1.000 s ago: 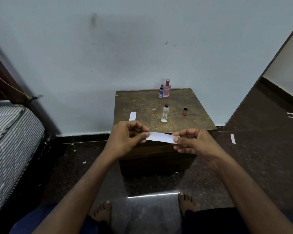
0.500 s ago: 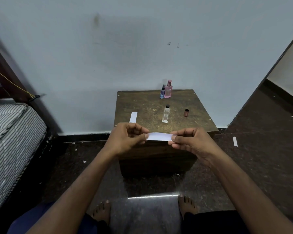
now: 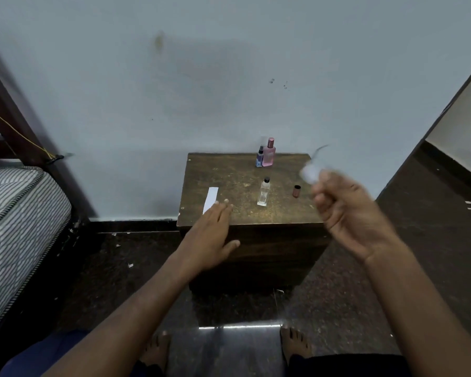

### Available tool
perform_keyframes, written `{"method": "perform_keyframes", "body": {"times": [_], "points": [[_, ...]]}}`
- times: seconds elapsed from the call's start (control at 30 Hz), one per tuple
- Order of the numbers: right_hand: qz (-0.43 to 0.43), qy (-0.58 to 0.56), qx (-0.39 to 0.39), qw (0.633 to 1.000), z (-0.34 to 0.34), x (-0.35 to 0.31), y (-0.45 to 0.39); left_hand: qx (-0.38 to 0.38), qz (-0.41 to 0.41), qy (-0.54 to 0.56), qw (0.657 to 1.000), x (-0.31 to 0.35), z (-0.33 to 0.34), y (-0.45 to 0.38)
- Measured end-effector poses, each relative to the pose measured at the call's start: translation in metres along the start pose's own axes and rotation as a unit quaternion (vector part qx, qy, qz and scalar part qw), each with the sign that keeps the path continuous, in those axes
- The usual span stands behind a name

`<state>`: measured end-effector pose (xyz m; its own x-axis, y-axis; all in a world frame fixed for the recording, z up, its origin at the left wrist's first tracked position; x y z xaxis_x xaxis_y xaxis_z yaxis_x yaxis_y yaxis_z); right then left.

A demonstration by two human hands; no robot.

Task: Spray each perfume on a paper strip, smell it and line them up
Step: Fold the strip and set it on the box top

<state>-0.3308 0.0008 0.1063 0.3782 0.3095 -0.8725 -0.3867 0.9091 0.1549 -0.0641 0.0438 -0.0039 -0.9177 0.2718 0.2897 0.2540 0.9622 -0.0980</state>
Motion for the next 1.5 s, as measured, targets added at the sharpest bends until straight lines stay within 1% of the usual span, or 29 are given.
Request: {"method": "perform_keyframes", "body": {"times": [0.07, 0.1, 0.17, 0.27, 0.3, 0.33, 0.4, 0.43, 0.5, 0.57, 0.63, 0.7, 0.77, 0.8, 0.83, 0.87, 0.93, 1.0, 1.07, 1.13, 1.17, 1.23, 1.3, 1.33, 1.37, 1.4, 1.43, 1.47, 1.5], "points": [[0.069, 0.239, 0.103, 0.963, -0.018, 0.035, -0.007, -0.070, -0.003, -0.068, 0.995, 0.001, 0.015, -0.002], [0.094, 0.275, 0.120, 0.949, -0.020, 0.043, -0.008, -0.103, -0.012, -0.083, 0.991, 0.001, 0.020, -0.002], [0.061, 0.200, 0.101, 0.973, -0.016, 0.035, -0.010, -0.148, -0.026, -0.086, 0.985, -0.001, 0.028, -0.004], [-0.004, -0.048, -0.028, 0.998, 0.004, 0.002, -0.009, -0.157, -0.024, -0.086, 0.984, -0.004, 0.031, -0.006], [0.008, -0.036, -0.030, 0.999, 0.004, 0.006, -0.011, -0.161, -0.022, -0.081, 0.983, -0.004, 0.031, -0.006], [0.028, 0.052, 0.018, 0.998, -0.001, 0.018, -0.013, -0.162, -0.020, -0.079, 0.983, -0.004, 0.032, -0.006], [0.089, 0.303, 0.127, 0.940, -0.014, 0.047, -0.013, -0.161, -0.018, -0.075, 0.984, -0.005, 0.033, -0.004], [0.123, 0.349, 0.143, 0.918, -0.014, 0.056, -0.012, -0.163, -0.019, -0.070, 0.984, -0.004, 0.033, -0.004], [0.115, 0.254, 0.114, 0.954, -0.006, 0.049, -0.014, -0.167, -0.014, -0.069, 0.983, -0.004, 0.031, -0.005], [0.052, 0.075, 0.017, 0.996, 0.008, 0.026, -0.014, -0.170, -0.013, -0.070, 0.983, -0.006, 0.028, -0.006], [0.023, -0.023, -0.041, 0.999, 0.019, 0.013, -0.009, -0.175, -0.011, -0.068, 0.982, -0.008, 0.026, -0.007], [0.048, 0.096, 0.035, 0.994, 0.007, 0.030, -0.013, -0.175, -0.012, -0.072, 0.982, -0.009, 0.027, -0.006], [0.090, 0.362, 0.149, 0.916, -0.006, 0.049, -0.012, -0.178, -0.012, -0.077, 0.981, -0.009, 0.027, -0.004], [0.094, 0.421, 0.170, 0.886, -0.008, 0.053, -0.013, -0.181, -0.013, -0.076, 0.981, -0.008, 0.027, -0.004], [0.085, 0.409, 0.163, 0.894, -0.007, 0.051, -0.014, -0.184, -0.014, -0.075, 0.980, -0.008, 0.027, -0.004], [0.067, 0.327, 0.128, 0.934, -0.003, 0.044, -0.014, -0.187, -0.016, -0.075, 0.979, -0.008, 0.026, -0.005], [0.046, 0.082, 0.004, 0.996, 0.013, 0.023, -0.011, -0.195, -0.018, -0.073, 0.978, -0.009, 0.024, -0.006], [0.048, 0.016, -0.048, 0.998, 0.020, 0.018, -0.010, -0.203, -0.022, -0.059, 0.977, -0.009, 0.022, -0.008], [0.077, 0.228, 0.045, 0.970, 0.007, 0.037, -0.012, -0.200, -0.022, -0.055, 0.978, -0.010, 0.023, -0.008], [0.100, 0.423, 0.112, 0.894, -0.002, 0.050, -0.011, -0.196, -0.025, -0.048, 0.979, -0.010, 0.024, -0.007], [0.105, 0.400, 0.108, 0.904, -0.002, 0.049, -0.012, -0.193, -0.025, -0.046, 0.980, -0.010, 0.024, -0.007], [0.082, 0.162, 0.026, 0.983, 0.012, 0.030, -0.012, -0.188, -0.025, -0.042, 0.981, -0.010, 0.024, -0.009], [0.047, -0.035, -0.049, 0.997, 0.022, 0.014, -0.011, -0.186, -0.023, -0.039, 0.981, -0.011, 0.022, -0.011], [0.047, -0.028, -0.055, 0.997, 0.021, 0.016, -0.013, -0.187, -0.024, -0.035, 0.981, -0.012, 0.021, -0.011], [0.062, 0.047, -0.020, 0.997, 0.016, 0.024, -0.014, -0.187, -0.025, -0.030, 0.982, -0.012, 0.020, -0.011], [0.078, 0.205, 0.042, 0.975, 0.010, 0.035, -0.013, -0.186, -0.025, -0.028, 0.982, -0.012, 0.020, -0.010], [0.092, 0.343, 0.090, 0.930, 0.002, 0.046, -0.011, -0.184, -0.024, -0.029, 0.982, -0.012, 0.021, -0.010], [0.109, 0.407, 0.113, 0.900, 0.000, 0.050, -0.011, -0.182, -0.023, -0.031, 0.983, -0.012, 0.022, -0.010], [0.119, 0.389, 0.107, 0.907, -0.001, 0.049, -0.012, -0.180, -0.024, -0.033, 0.983, -0.012, 0.023, -0.010]]}}
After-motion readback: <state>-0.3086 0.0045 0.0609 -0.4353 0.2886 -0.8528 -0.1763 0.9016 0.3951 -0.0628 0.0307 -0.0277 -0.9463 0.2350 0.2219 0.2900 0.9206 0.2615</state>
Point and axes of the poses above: each hand's wrist, its own y-axis away from the middle knuckle, its own z-axis out of the palm, x = y × z, the point moved 1 cm from there along -y, towards the middle knuckle, and after that the axes turned 8 degrees about z, right-handed, at the moved point
